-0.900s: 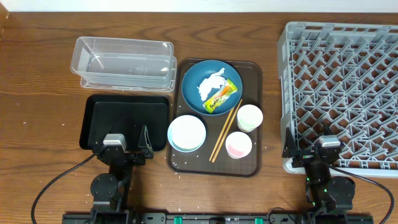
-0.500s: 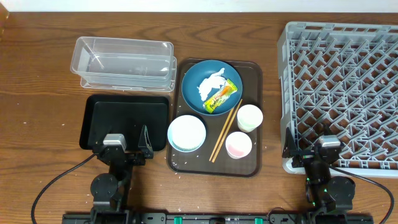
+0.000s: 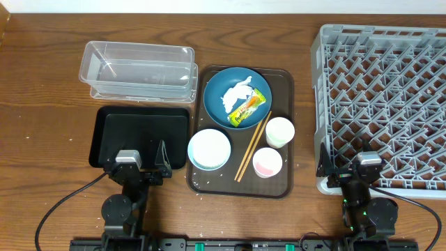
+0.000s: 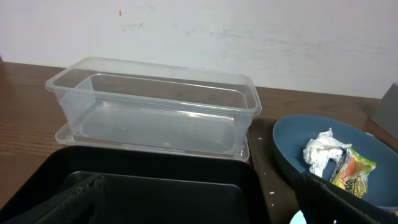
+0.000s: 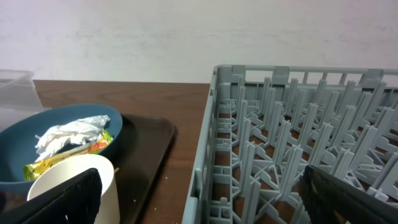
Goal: Sort waste into correct bins and load items into the dishwasher rack
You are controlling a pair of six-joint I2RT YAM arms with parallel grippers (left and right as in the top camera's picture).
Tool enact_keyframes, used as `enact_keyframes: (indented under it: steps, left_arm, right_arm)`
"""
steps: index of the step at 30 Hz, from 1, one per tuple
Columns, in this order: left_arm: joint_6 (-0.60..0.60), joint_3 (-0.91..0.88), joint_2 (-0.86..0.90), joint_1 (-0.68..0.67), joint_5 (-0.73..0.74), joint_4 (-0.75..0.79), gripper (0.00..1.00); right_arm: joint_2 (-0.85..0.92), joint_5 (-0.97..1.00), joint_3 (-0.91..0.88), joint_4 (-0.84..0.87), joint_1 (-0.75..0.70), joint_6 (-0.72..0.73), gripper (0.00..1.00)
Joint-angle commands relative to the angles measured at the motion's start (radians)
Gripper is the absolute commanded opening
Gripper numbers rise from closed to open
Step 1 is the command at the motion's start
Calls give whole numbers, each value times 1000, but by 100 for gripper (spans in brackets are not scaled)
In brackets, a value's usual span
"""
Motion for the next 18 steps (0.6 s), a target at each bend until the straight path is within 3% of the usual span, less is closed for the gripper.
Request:
enact_keyframes:
  steps: [1, 18]
  left_arm:
    - [14, -12, -6, 5, 7, -40, 98]
    - [-19, -12, -6, 5, 7, -40, 98]
  right_arm:
    - [-4, -1, -1, -3, 10, -8, 99]
    - [-4, -4, -1, -3, 10, -4, 99]
